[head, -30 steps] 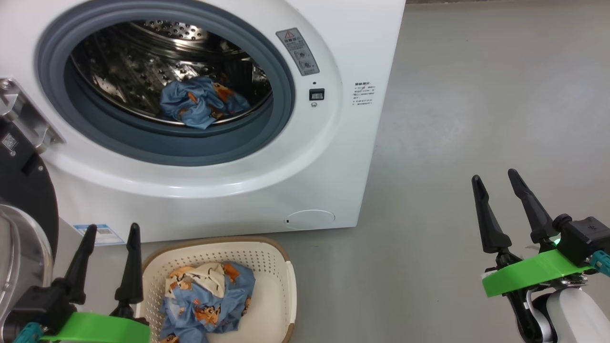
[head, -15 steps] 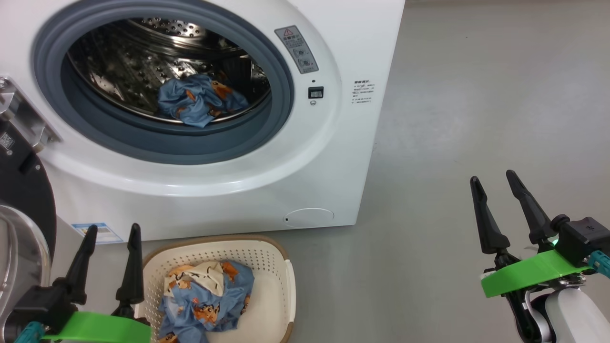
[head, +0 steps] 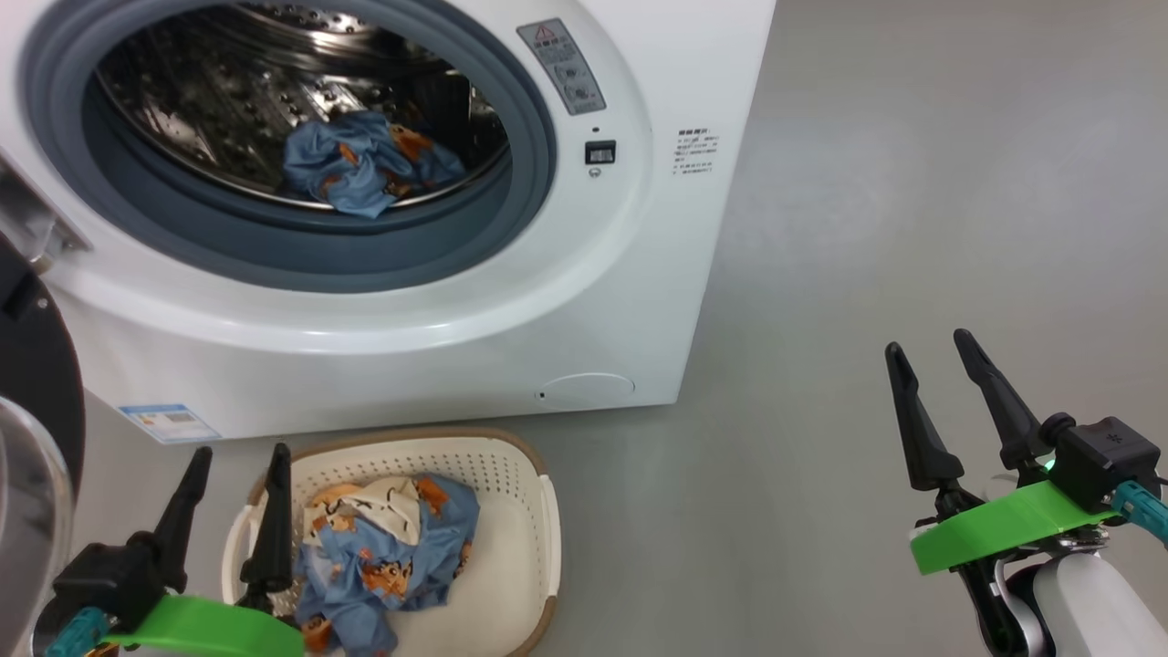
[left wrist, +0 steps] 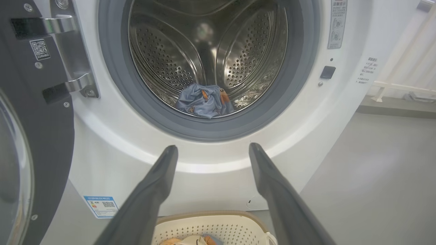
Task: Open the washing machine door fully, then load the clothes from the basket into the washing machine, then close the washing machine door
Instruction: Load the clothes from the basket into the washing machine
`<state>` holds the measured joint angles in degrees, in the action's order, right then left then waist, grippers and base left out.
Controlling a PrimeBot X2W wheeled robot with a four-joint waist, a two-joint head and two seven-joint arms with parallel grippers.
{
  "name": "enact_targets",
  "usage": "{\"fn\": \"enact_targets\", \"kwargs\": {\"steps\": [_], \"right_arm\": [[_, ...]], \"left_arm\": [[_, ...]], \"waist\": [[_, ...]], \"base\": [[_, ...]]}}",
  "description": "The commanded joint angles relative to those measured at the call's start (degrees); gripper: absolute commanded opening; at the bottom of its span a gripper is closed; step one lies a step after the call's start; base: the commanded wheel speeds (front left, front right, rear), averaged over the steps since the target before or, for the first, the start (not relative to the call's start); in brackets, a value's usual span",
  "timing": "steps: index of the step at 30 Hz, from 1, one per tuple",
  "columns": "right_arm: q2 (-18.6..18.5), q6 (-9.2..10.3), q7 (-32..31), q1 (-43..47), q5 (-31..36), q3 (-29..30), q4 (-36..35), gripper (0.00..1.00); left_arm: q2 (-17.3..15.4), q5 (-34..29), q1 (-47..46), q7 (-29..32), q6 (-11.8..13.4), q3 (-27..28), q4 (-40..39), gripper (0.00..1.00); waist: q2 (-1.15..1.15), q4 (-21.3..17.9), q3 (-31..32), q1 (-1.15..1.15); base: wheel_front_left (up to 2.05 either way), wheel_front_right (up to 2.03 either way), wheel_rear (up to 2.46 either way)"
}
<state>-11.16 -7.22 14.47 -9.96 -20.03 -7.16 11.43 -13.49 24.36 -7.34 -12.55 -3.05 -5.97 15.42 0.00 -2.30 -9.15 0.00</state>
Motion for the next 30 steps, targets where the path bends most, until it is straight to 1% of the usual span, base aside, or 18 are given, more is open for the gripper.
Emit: {"fn": "enact_targets", "kwargs": {"steps": [1, 5, 11, 21, 28, 29, 30], "right_arm": [[-0.7, -0.26, 0.5, -1.5, 0.6, -1.0, -1.3, 1.0], [-0.3, -0.26, 0.5, -2.0, 0.8, -1.0, -1.5, 1.0], [1.7, -0.26, 0.5, -3.4, 1.7, -0.7, -2.0, 1.0], [4.7, -0.26, 0.5, -6.2, 3.3, -0.6, -3.2, 1.0], [6.3, -0.26, 0.5, -8.1, 3.9, -1.1, -4.0, 1.0], [6.3, -0.26, 0.5, -8.1, 3.9, -1.1, -4.0, 1.0], [6.7, -0.26, 0.5, -8.5, 4.0, -1.1, -4.2, 1.0]], "left_arm": [[-1.5, 0.3, -2.9, -0.5, -0.2, 1.7, -0.6, 1.0], [-1.9, 0.4, -3.7, -0.6, -0.7, 1.4, 0.6, 1.0], [-2.9, 0.5, -6.3, -0.2, -1.8, 0.2, 4.4, 1.0], [-3.9, 1.4, -11.9, 1.4, -3.4, -2.7, 12.9, 1.0], [-5.5, 2.7, -16.7, 1.9, -4.2, -5.1, 19.8, 1.0], [-5.5, 2.7, -16.7, 1.9, -4.2, -5.1, 19.8, 1.0], [-6.0, 3.1, -17.8, 2.4, -4.3, -5.8, 21.9, 1.0]], "waist": [[0.0, -0.3, -1.3, 0.0], [0.0, -0.7, -3.3, 0.0], [0.0, -1.8, -8.6, 0.0], [0.0, -4.2, -16.7, 0.0], [0.0, -6.3, -21.9, 0.0], [0.0, -6.3, -21.9, 0.0], [0.0, -6.8, -23.3, 0.0]], "base": [[0.0, 0.0, 0.0], [0.0, 0.0, 0.0], [0.0, 0.0, 0.0], [0.0, 0.0, 0.0], [0.0, 0.0, 0.0], [0.0, 0.0, 0.0], [0.0, 0.0, 0.0]]}}
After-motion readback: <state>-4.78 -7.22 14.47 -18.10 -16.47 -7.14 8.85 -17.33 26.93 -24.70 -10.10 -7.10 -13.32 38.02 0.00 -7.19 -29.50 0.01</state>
